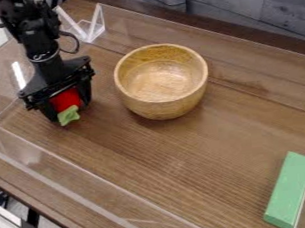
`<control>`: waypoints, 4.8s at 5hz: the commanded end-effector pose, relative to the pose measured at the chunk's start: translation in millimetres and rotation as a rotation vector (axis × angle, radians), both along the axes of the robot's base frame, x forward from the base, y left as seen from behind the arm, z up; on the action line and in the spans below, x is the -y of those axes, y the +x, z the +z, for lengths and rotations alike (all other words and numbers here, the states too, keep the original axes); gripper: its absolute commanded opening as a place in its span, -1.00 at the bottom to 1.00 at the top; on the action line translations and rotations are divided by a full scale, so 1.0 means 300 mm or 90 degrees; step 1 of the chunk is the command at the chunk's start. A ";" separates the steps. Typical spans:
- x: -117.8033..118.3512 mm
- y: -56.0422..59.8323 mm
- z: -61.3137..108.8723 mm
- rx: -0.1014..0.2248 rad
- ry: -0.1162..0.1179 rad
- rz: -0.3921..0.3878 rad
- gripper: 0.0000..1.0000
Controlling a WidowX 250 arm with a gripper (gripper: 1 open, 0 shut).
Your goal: Move the red fruit to the left
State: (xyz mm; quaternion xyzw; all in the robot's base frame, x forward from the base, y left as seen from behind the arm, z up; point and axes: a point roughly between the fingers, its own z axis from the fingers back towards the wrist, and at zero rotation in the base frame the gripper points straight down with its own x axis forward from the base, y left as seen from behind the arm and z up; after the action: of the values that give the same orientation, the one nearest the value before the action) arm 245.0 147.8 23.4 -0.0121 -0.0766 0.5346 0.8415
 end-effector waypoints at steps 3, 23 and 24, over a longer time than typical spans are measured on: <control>-0.077 0.079 0.058 0.012 -0.015 0.018 1.00; 0.069 0.103 0.465 -0.011 0.085 0.028 1.00; 0.021 0.083 0.408 -0.038 0.101 0.037 1.00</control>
State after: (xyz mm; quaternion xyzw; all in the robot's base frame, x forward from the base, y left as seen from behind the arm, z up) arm 268.1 139.7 134.9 0.0752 -0.0734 0.5509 0.8279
